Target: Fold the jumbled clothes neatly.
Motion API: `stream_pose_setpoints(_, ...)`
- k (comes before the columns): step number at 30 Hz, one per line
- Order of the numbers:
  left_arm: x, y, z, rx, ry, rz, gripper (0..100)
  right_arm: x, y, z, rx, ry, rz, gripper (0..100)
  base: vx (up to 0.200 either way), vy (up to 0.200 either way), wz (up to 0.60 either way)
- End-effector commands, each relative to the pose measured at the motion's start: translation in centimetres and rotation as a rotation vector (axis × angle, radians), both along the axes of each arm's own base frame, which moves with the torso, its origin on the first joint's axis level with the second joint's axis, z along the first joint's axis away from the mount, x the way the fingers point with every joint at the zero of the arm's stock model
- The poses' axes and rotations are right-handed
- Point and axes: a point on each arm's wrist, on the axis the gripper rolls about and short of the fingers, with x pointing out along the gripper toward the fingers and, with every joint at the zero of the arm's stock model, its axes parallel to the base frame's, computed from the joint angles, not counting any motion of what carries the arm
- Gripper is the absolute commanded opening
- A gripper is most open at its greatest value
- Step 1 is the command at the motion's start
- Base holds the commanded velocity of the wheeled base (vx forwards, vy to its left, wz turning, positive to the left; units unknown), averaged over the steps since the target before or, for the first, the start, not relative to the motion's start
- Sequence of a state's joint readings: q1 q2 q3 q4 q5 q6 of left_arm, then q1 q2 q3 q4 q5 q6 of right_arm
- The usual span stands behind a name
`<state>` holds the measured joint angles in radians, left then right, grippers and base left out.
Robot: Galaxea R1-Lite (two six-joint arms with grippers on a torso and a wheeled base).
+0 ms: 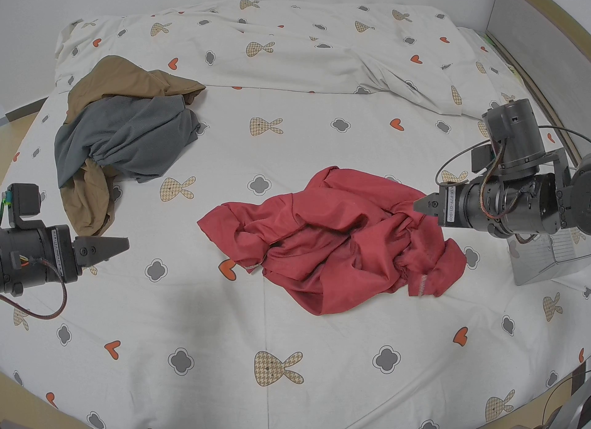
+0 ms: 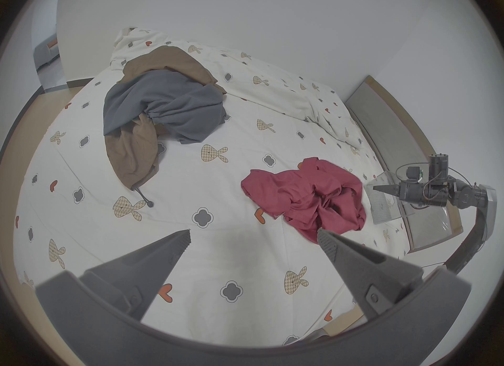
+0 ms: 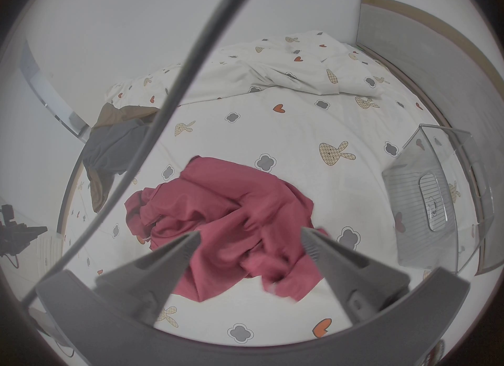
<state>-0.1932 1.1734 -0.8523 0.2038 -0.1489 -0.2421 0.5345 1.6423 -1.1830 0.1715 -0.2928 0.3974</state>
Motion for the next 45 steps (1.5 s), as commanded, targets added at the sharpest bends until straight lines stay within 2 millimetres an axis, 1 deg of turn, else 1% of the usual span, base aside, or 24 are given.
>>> stream_pose_setpoints(1, 0.2, 0.0, -0.2, 0.002, 0.012, 0.0, 100, -2.1, -0.8, 1.4, 0.021, -0.049, 0.012, 100, 0.0, 0.0, 0.0)
stream_pose_setpoints(3, 0.2, 0.0, -0.2, 0.003, 0.01, -0.001, 100, -3.0, -0.7, 2.3, 0.022, -0.078, 0.043, 100, 0.0, 0.0, 0.0)
stream_pose_setpoints(6, 0.2, 0.0, -0.2, 0.003, 0.011, -0.001, 100, -3.9, 0.9, 1.9, -0.031, -0.079, 0.141, 100, 0.0, 0.0, 0.0)
stream_pose_setpoints(7, 0.2, 0.0, -0.2, 0.003, 0.01, -0.001, 100, -3.9, 1.7, 1.4, -0.056, -0.071, 0.178, 100, 0.0, 0.0, 0.0)
stream_pose_setpoints(8, 0.2, 0.0, -0.2, 0.003, 0.01, -0.001, 100, -3.9, 2.0, 1.3, -0.063, -0.069, 0.185, 100, 0.0, 0.0, 0.0)
stream_pose_setpoints(10, 0.1, 0.0, -0.2, 0.003, 0.002, -0.001, 100, -2.7, 4.8, -1.2, -0.156, -0.017, 0.234, 100, 0.0, 0.0, 0.0)
stream_pose_setpoints(11, 0.1, 0.0, -0.2, 0.002, -0.004, -0.001, 100, -2.1, 5.9, -2.1, -0.195, -0.014, 0.223, 100, 0.0, 0.0, 0.0)
stream_pose_setpoints(12, 0.1, 0.0, -0.2, 0.001, -0.006, -0.001, 100, -1.6, 6.6, -2.7, -0.217, -0.016, 0.211, 100, 0.0, 0.0, 0.0)
stream_pose_setpoints(13, 0.0, 0.0, -0.2, 0.001, -0.01, -0.001, 100, -0.7, 8.1, -4.2, -0.269, -0.016, 0.182, 100, 0.0, 0.0, 0.0)
stream_pose_setpoints(14, 0.0, 0.0, -0.2, 0.0, -0.012, -0.001, 100, -0.4, 8.5, -4.6, -0.284, -0.018, 0.173, 100, 0.0, 0.0, 0.0)
stream_pose_setpoints(16, -0.2, 0.0, -0.1, -0.001, -0.023, -0.002, 100, 1.2, 10.2, -6.1, -0.337, -0.044, 0.153, 100, 0.0, 0.0, 0.0)
stream_pose_setpoints(17, -0.2, 0.0, -0.1, -0.001, -0.023, -0.002, 100, 1.2, 10.2, -6.1, -0.337, -0.044, 0.153, 100, 0.0, 0.0, 0.0)
stream_pose_setpoints(19, -0.3, 0.1, 0.1, -0.002, -0.03, -0.002, 100, 2.3, 11.0, -6.4, -0.363, -0.074, 0.167, 100, 0.0, 0.0, 0.0)
stream_pose_setpoints(22, -0.4, 0.1, 0.2, -0.003, -0.038, -0.002, 100, 3.0, 11.4, -6.6, -0.375, -0.094, 0.172, 100, 0.0, 0.0, 0.0)
stream_pose_setpoints(29, -0.5, 0.1, 0.2, -0.004, -0.041, -0.002, 100, 3.4, 11.6, -6.3, -0.403, -0.121, 0.131, 100, 0.0, 0.0, 0.0)
stream_pose_setpoints(30, -0.5, 0.1, 0.2, -0.004, -0.041, -0.002, 100, 3.2, 11.3, -6.4, -0.43, -0.119, 0.1, 100, 0.0, 0.0, 0.0)
stream_pose_setpoints(32, -0.5, 0.1, 0.2, -0.004, -0.041, -0.002, 100, 2.5, 11.1, -7.1, -0.455, -0.098, 0.103, 100, 0.0, 0.0, 0.0)
stream_pose_setpoints(35, -0.5, 0.1, 0.2, -0.004, -0.041, -0.002, 100, 1.3, 10.1, -7.6, -0.481, -0.069, 0.116, 100, 0.0, 0.0, 0.0)
stream_pose_setpoints(36, -0.5, 0.1, 0.2, -0.003, -0.04, -0.003, 100, 1.3, 10.0, -7.7, -0.481, -0.065, 0.115, 100, 0.0, 0.0, 0.0)
stream_pose_setpoints(37, -0.5, 0.1, 0.2, -0.003, -0.038, -0.002, 100, 1.1, 9.4, -8.8, -0.503, -0.034, 0.115, 100, 0.0, 0.0, 0.0)
stream_pose_setpoints(39, -0.5, 0.1, 0.2, -0.004, -0.039, -0.002, 100, 0.9, 9.0, -9.6, -0.505, -0.01, 0.106, 100, 0.0, 0.0, 0.0)
stream_pose_setpoints(43, -0.6, 0.1, 0.2, -0.004, -0.041, -0.002, 100, 0.8, 8.8, -10.3, -0.475, 0.013, 0.07, 100, 0.0, 0.0, 0.0)
stream_pose_setpoints(44, -0.6, 0.1, 0.2, -0.004, -0.041, -0.002, 100, 1.1, 8.4, -10.4, -0.466, 0.023, 0.049, 0, 0.0, 0.0, 0.0)
stream_pose_setpoints(45, -0.6, 0.1, 0.2, -0.004, -0.041, -0.002, 100, 1.1, 8.4, -10.4, -0.464, 0.023, 0.046, 0, 0.0, 0.0, 0.0)
